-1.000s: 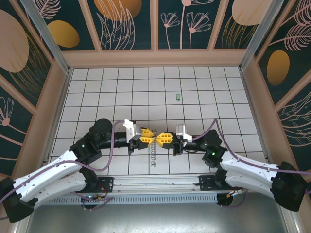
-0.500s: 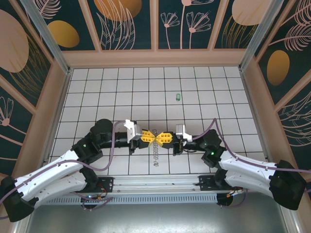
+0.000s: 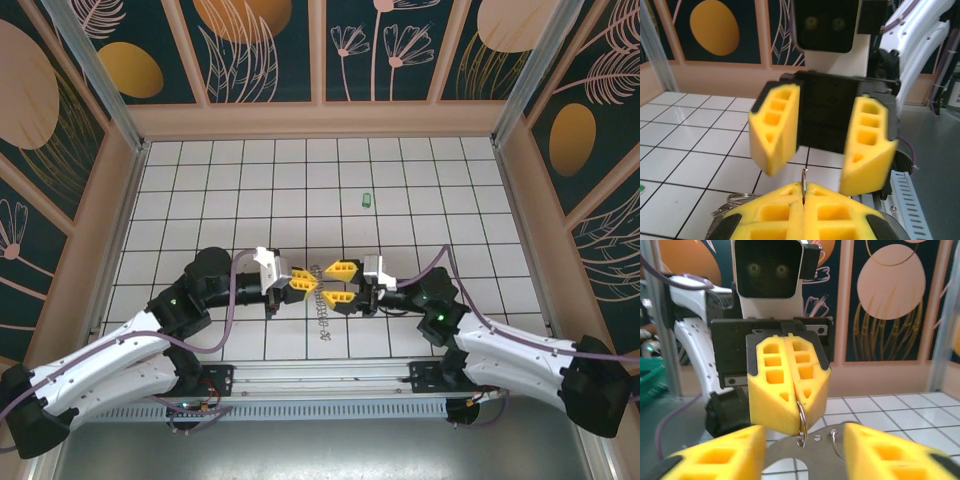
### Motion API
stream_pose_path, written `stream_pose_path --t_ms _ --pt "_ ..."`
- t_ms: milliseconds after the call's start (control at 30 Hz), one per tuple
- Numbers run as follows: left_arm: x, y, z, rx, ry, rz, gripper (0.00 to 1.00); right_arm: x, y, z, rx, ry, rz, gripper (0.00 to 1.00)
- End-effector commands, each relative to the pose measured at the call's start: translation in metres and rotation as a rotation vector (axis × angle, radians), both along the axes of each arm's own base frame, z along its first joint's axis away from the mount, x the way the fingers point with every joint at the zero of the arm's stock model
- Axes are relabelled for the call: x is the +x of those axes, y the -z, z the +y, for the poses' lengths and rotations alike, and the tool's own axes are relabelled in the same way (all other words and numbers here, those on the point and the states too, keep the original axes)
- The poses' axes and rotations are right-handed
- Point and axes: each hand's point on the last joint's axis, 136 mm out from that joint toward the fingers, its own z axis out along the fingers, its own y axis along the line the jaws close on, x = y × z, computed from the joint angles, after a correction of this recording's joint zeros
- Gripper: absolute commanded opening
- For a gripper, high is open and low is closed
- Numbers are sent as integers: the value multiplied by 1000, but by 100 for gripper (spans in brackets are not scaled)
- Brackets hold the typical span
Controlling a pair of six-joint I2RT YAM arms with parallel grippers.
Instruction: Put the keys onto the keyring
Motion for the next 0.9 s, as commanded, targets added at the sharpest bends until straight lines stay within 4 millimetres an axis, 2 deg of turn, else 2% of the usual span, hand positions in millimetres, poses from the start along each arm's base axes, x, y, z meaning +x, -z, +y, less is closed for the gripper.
stream_pose_path --t_ms 0,100,200,333,400,533,633,867 --pt "6 -8 5 -26 -51 -44 0 11 -13 -11 -7 94 -20 56" --pt "9 -7 5 -20 -68 -42 0 22 -15 -20 -30 168 -12 61" --pt "15 -2 6 -1 -100 -32 0 44 -18 -33 -43 274 8 65" --pt "22 6 6 17 -136 -10 0 98 -13 -54 -115 478 93 67" --pt "24 9 7 14 -149 -2 0 138 -1 -68 -198 611 174 69" --pt "28 15 8 11 -178 17 0 199 27 -100 -316 786 353 68" --pt "33 18 10 10 -209 25 0 224 46 -111 -375 829 434 67" --pt "34 21 12 -6 -224 29 0 267 94 -115 -520 892 534 64"
